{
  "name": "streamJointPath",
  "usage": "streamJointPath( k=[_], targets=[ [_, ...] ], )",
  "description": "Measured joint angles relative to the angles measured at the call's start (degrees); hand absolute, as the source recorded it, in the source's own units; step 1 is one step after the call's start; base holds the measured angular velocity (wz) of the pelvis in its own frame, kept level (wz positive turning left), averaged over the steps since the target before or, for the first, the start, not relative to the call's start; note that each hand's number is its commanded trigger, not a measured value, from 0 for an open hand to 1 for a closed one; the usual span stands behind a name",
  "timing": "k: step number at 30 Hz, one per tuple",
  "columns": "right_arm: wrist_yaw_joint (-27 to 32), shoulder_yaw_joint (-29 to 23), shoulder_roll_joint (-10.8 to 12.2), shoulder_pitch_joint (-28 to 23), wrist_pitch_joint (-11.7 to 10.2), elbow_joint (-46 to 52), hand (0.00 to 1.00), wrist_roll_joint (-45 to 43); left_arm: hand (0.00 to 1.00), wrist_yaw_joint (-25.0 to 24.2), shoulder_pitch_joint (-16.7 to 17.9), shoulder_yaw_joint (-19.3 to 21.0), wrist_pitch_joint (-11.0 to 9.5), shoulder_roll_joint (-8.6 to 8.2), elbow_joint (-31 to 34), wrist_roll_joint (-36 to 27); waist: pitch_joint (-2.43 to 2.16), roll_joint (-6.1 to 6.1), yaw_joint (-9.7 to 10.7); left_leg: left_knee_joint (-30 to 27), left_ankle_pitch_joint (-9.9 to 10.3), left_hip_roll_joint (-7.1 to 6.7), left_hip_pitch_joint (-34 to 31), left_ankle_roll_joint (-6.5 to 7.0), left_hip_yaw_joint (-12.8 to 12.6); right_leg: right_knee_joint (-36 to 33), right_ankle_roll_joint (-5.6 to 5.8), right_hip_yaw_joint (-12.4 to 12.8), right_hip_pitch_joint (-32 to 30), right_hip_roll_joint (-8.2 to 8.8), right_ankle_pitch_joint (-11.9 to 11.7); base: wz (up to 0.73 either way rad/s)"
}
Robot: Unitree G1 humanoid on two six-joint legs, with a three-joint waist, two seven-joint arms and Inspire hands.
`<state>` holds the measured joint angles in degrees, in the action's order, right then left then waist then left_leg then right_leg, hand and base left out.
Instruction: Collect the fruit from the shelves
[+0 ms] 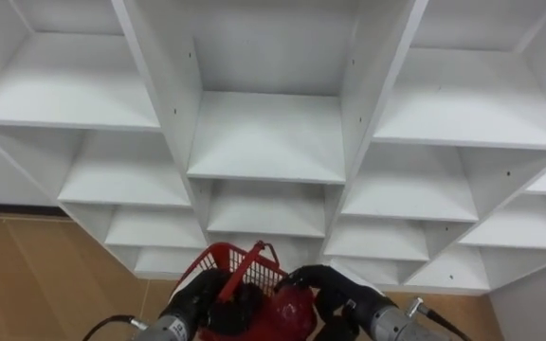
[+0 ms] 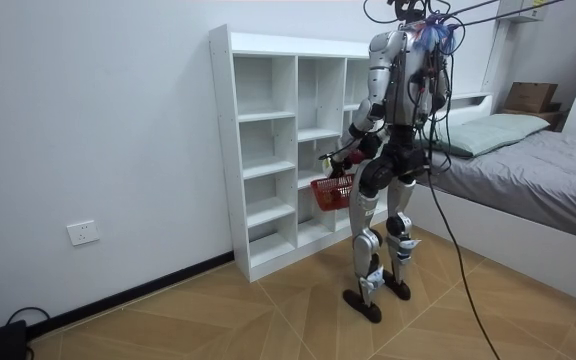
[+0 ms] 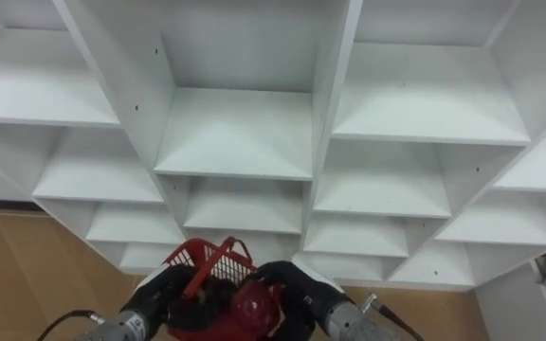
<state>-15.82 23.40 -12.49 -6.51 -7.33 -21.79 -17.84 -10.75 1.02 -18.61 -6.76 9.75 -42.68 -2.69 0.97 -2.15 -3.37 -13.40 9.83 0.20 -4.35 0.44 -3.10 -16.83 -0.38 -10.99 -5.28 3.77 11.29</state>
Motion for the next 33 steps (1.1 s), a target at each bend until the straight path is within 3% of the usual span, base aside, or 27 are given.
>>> streamJointPath(
  k=[17,18,19,20,21,22,33],
  targets=[
    [2.1,0.5,1.1,1.0,-0.1,-2.3,1.00,-0.5,1.00,-1.2,-0.3,-0.9,-0.4,-0.35,0.0,0.1,0.20,0.83,0.4,-0.4,0.0,-0.02,-0.8,-0.02,0.0,-0.8,-0.15,0.0,-0.9,0.05,0.1,0.00],
    [2.3,0.6,1.1,1.1,-0.1,-2.3,0.91,-0.5,1.00,-1.2,-0.3,-0.9,-0.4,-0.35,0.0,0.1,0.20,0.83,0.4,-0.4,0.0,-0.01,-0.8,-0.02,0.0,-0.8,-0.15,0.0,-0.9,0.04,0.1,0.00],
    [2.6,0.8,1.1,1.1,-0.1,-2.3,0.71,-0.7,1.00,-1.2,-0.3,-1.0,-0.4,-0.35,0.0,0.1,0.19,0.85,0.4,-0.4,0.0,-0.01,-0.9,-0.02,0.1,-0.8,-0.15,-0.1,-1.0,0.04,0.1,0.00],
    [2.9,0.9,1.0,1.2,-0.1,-2.4,0.59,-0.7,1.00,-1.2,-0.4,-1.2,-0.4,-0.35,0.0,0.1,0.19,0.86,0.3,-0.4,0.0,-0.02,-1.1,-0.03,0.1,-0.8,-0.15,0.0,-1.1,0.04,0.1,0.00],
    [3.2,1.2,1.0,1.2,-0.1,-2.5,0.11,-0.7,1.00,-1.2,-0.5,-1.3,-0.5,-0.34,0.0,0.1,0.18,0.86,0.3,-0.4,0.0,-0.02,-1.1,-0.02,0.1,-0.8,-0.15,0.0,-1.2,0.04,0.1,0.00],
    [3.4,1.4,0.9,1.3,-0.1,-2.6,0.00,-0.7,1.00,-1.2,-0.6,-1.6,-0.6,-0.28,0.0,0.1,0.18,0.87,0.3,-0.4,0.0,-0.03,-1.2,-0.02,0.1,-0.8,-0.15,0.0,-1.3,0.04,0.1,0.00],
    [5.1,2.2,0.9,4.1,-0.6,-6.9,0.00,-3.1,1.00,-1.2,-1.4,-2.3,-1.0,-0.12,0.0,0.1,0.18,0.86,0.5,-0.4,0.0,-0.06,-1.4,-0.02,0.1,-0.7,-0.15,0.0,-1.5,0.08,0.1,0.00]
  ],
)
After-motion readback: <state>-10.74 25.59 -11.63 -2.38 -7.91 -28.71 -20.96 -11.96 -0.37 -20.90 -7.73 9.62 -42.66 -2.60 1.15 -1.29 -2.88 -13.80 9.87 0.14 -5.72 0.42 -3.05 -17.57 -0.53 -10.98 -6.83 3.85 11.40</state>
